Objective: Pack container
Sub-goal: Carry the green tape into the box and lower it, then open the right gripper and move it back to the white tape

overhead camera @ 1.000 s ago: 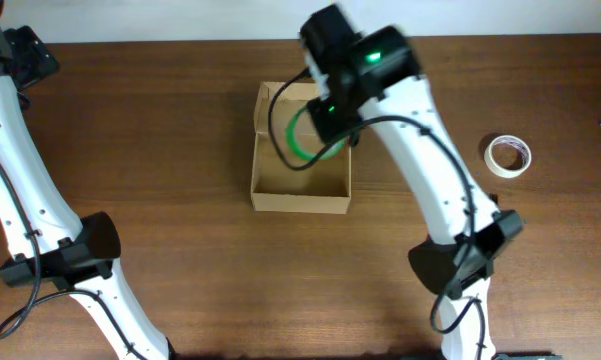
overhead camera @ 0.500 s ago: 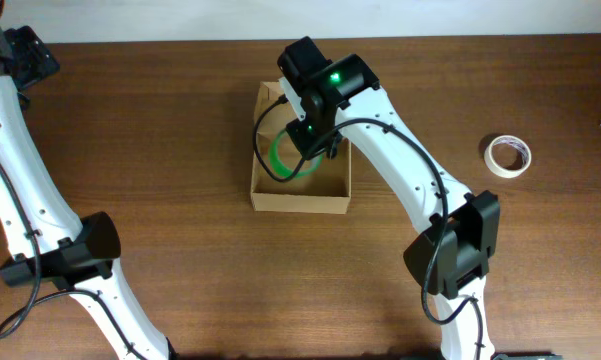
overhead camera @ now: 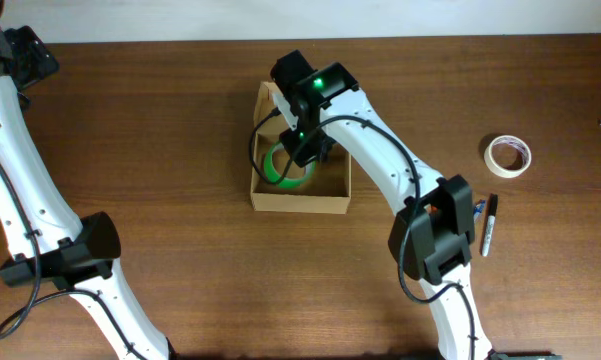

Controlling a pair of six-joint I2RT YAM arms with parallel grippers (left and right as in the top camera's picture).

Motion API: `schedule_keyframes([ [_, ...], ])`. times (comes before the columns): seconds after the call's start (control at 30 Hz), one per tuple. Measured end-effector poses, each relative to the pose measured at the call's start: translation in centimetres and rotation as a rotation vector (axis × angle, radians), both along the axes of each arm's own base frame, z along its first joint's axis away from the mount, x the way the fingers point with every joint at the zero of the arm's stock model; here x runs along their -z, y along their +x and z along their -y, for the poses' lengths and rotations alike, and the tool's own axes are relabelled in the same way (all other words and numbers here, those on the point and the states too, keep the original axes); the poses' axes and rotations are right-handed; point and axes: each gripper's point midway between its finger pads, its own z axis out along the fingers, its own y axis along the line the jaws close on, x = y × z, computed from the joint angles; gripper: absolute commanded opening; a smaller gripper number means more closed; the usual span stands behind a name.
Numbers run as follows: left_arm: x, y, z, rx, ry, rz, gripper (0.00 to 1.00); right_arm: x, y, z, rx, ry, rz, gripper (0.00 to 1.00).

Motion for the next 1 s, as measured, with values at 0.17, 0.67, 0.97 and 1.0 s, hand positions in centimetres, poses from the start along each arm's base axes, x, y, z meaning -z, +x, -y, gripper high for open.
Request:
schedule_keyframes([
  [0.17, 0.0, 0.0, 0.0, 0.0, 0.0, 0.0, 1.0, 0.8, -0.1, -0.2, -0.006, -0.007, -0.012, 0.04],
  [0.67, 0.0, 0.0, 0.0, 0.0, 0.0, 0.0, 1.0, 5.0, -0.4, -0.5, -0.02, -0.047, -0.081, 0.04],
  [0.97, 0.0, 0.0, 0.0, 0.0, 0.0, 0.0, 1.0, 5.3, -0.7, -2.1, -0.046, -0.034, -0.066, 0.04],
  [1.0, 0.0, 0.0, 0.0, 0.0, 0.0, 0.0, 1.0, 5.3, -0.7, -2.1, -0.046, -0.033, -0.065, 0.04],
])
